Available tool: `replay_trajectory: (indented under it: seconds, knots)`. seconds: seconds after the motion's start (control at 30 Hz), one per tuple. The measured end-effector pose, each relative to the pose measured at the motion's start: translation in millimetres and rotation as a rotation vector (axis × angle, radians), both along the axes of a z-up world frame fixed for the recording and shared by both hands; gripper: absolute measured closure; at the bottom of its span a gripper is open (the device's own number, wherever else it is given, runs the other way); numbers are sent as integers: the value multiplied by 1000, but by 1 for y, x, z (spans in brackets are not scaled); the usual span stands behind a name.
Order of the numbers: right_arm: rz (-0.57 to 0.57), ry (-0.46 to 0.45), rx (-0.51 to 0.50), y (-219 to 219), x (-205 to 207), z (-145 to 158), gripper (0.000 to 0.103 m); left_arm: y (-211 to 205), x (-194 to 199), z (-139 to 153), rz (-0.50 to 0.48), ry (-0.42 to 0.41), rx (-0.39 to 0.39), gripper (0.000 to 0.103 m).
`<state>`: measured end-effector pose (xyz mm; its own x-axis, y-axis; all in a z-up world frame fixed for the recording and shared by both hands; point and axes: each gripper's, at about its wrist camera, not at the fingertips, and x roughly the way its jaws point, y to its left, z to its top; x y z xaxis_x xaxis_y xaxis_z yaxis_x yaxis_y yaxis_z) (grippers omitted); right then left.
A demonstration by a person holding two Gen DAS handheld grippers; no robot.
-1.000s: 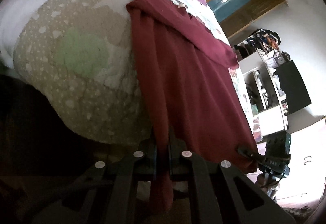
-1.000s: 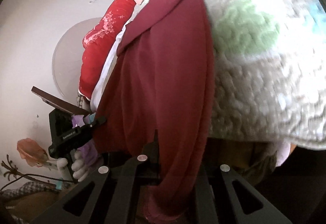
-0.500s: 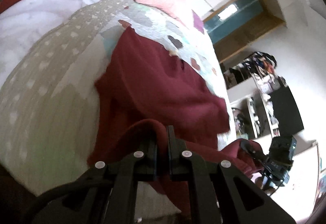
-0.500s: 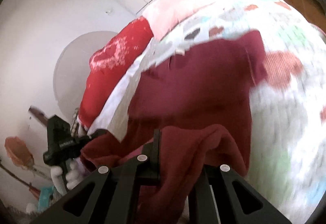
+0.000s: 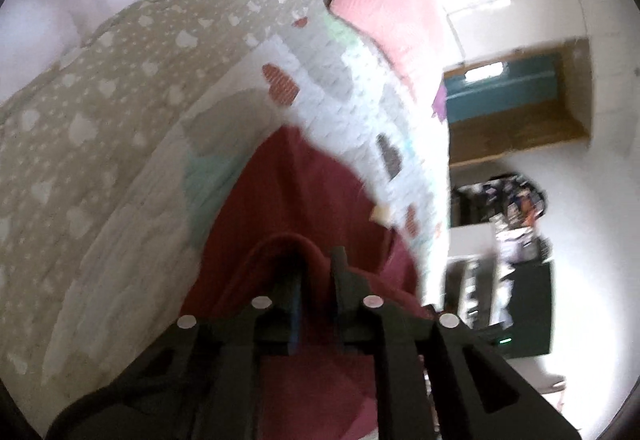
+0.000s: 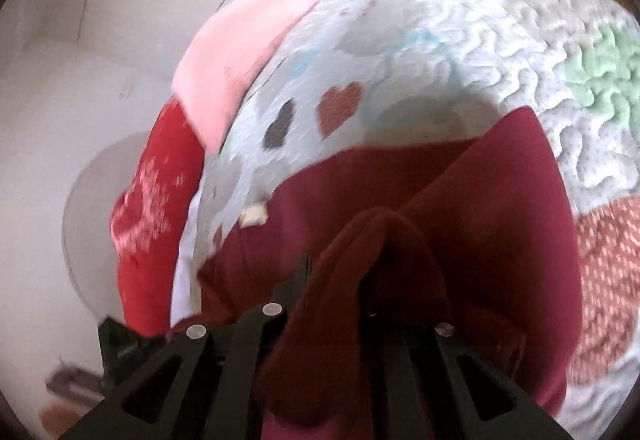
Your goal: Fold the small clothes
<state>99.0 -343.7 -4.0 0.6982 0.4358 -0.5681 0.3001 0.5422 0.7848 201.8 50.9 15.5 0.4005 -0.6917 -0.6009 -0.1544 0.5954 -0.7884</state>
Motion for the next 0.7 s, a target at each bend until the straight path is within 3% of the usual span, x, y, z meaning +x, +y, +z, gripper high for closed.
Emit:
replay_trajectory:
  seconds: [0.03,0.07,0.1,0.17,0.2,0.3,0.37,0.43,0.53,0.7]
  knots:
    - [-13,-6,39,-4,2,-2,84,3,3,0,10,-4,-32,88]
    - [-31,-16,88,-8,5,-5,72,4,4,0,16,-7,-53,85]
    - [-52,-30,105,-11,5,-4,52,6,5,0,21,-6,-76,80]
    - [-98,-68,109,-16,6,3,34,9,5,-1,36,1,-100,74]
    - [-106,-73,108,-17,7,7,30,11,6,-1,50,5,-106,72]
    - [-122,-64,20,-20,10,22,29,22,5,4,80,0,-129,71]
    - [-112,-70,-53,-19,6,33,29,26,5,14,103,-28,-84,63]
    - [-87,-81,-161,-10,1,46,28,26,1,23,108,-48,-20,61]
    - [3,-91,-279,12,0,54,32,11,-7,37,35,-104,91,61]
    - [168,-61,-411,52,-9,35,39,-27,-26,27,-110,-148,368,59]
